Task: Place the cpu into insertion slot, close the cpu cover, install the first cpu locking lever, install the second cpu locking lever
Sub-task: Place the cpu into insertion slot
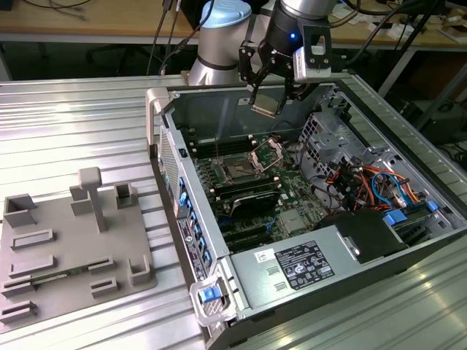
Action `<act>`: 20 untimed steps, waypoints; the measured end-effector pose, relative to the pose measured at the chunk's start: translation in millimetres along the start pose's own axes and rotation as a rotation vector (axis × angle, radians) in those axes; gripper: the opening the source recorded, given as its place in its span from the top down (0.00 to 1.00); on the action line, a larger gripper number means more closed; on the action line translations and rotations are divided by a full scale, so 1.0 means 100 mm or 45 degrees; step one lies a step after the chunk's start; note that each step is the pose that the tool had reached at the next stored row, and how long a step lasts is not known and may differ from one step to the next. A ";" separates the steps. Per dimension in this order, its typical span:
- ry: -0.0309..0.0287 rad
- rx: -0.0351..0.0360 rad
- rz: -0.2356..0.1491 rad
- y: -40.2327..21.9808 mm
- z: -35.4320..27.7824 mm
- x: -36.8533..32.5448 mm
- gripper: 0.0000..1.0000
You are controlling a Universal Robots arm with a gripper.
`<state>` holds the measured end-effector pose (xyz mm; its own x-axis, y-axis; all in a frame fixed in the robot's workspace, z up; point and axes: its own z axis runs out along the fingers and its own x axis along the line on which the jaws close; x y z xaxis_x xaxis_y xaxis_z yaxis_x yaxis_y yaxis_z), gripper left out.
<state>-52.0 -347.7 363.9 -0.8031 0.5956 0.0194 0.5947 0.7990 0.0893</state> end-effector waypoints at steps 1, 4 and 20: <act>-0.0006 -0.0002 0.007 0.000 0.000 0.000 0.45; -0.0030 -0.0008 0.033 -0.001 0.001 0.001 0.45; -0.0193 -0.0043 0.216 -0.003 0.012 0.003 0.45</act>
<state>-52.4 -347.7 362.7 -0.6907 0.7229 0.0194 0.7213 0.6868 0.0893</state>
